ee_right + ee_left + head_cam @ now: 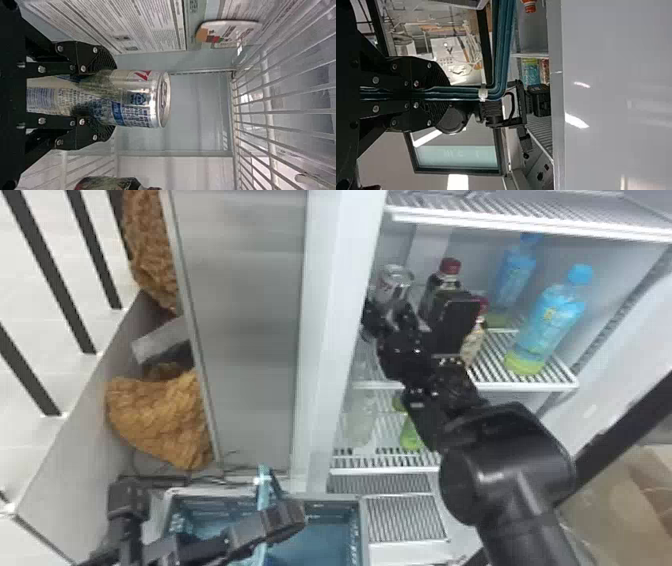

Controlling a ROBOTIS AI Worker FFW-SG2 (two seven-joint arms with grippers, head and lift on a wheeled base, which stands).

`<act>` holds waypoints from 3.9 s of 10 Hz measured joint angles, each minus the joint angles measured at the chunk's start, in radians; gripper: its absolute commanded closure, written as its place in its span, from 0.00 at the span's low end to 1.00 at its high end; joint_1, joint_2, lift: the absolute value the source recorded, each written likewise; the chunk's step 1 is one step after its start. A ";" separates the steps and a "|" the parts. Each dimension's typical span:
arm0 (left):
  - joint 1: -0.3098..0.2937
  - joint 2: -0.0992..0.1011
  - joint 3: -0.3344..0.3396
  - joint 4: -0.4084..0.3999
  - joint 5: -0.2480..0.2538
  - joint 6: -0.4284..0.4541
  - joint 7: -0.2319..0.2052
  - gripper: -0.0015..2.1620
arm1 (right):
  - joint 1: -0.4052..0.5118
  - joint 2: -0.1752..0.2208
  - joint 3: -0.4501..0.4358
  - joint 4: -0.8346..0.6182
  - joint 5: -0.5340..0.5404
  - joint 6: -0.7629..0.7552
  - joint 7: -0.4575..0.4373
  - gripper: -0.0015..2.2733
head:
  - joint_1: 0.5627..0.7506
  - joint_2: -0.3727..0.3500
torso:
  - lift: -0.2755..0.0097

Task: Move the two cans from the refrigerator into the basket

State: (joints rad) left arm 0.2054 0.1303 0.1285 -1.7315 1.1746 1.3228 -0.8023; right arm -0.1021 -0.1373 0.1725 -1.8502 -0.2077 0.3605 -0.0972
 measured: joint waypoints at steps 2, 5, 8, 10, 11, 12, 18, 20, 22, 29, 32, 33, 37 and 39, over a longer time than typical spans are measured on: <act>0.002 -0.001 -0.001 0.000 0.000 0.000 0.000 0.55 | 0.063 -0.012 0.001 -0.088 -0.020 0.027 -0.002 0.52 | 0.70 0.30 | 0.86; 0.004 -0.001 -0.003 0.000 0.000 0.000 0.000 0.55 | 0.142 -0.031 0.001 -0.203 -0.050 0.064 -0.011 0.52 | 0.70 0.31 | 0.86; 0.005 0.000 -0.004 0.000 0.000 0.001 0.000 0.55 | 0.244 -0.046 -0.015 -0.335 -0.066 0.109 -0.019 0.52 | 0.70 0.30 | 0.86; 0.006 0.000 -0.006 0.000 -0.001 0.002 0.000 0.55 | 0.316 -0.050 -0.045 -0.416 -0.072 0.138 -0.021 0.52 | 0.70 0.27 | 0.86; 0.006 0.000 -0.006 0.000 -0.002 0.002 0.000 0.55 | 0.354 -0.052 -0.061 -0.457 -0.081 0.152 -0.021 0.52 | 0.70 0.26 | 0.86; 0.006 0.000 -0.007 0.000 -0.002 0.002 0.000 0.55 | 0.397 -0.054 -0.072 -0.500 -0.095 0.166 -0.019 0.52 | 0.70 0.25 | 0.86; 0.006 -0.002 -0.001 0.000 -0.004 0.002 0.000 0.55 | 0.658 -0.084 -0.059 -0.716 -0.212 0.296 0.005 0.52 | 0.70 0.31 | 0.86; 0.006 -0.004 0.005 0.000 -0.004 0.002 0.000 0.55 | 0.713 -0.085 -0.057 -0.735 -0.244 0.354 0.036 0.52 | 0.70 0.35 | 0.86; 0.003 -0.006 0.017 0.000 -0.007 0.001 0.000 0.55 | 0.779 -0.087 -0.057 -0.782 -0.266 0.398 0.041 0.52 | 0.70 0.38 | 0.86; 0.002 -0.008 0.029 0.000 -0.012 -0.004 0.000 0.55 | 0.829 -0.081 -0.074 -0.787 -0.283 0.515 0.106 0.05 | 0.70 0.42 | 0.86; 0.005 -0.008 0.030 0.000 -0.010 -0.005 0.000 0.55 | 0.852 -0.053 -0.142 -0.775 -0.237 0.431 0.153 0.05 | 0.70 0.36 | 0.86; 0.006 -0.008 0.031 0.000 -0.010 -0.005 0.000 0.55 | 0.871 -0.040 -0.181 -0.756 -0.207 0.357 0.184 0.05 | 0.70 0.31 | 0.86; 0.016 -0.009 0.033 0.000 -0.010 -0.005 0.000 0.55 | 0.965 -0.009 -0.304 -0.654 -0.166 0.044 0.267 0.05 | 0.70 0.14 | 0.86; 0.020 -0.010 0.032 0.000 -0.010 -0.005 -0.001 0.55 | 1.029 -0.002 -0.335 -0.648 -0.163 -0.086 0.284 0.05 | 0.70 0.08 | 0.86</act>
State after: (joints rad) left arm 0.2254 0.1207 0.1603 -1.7315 1.1649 1.3179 -0.8034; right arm 0.9267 -0.1394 -0.1625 -2.4983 -0.3702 0.2746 0.1871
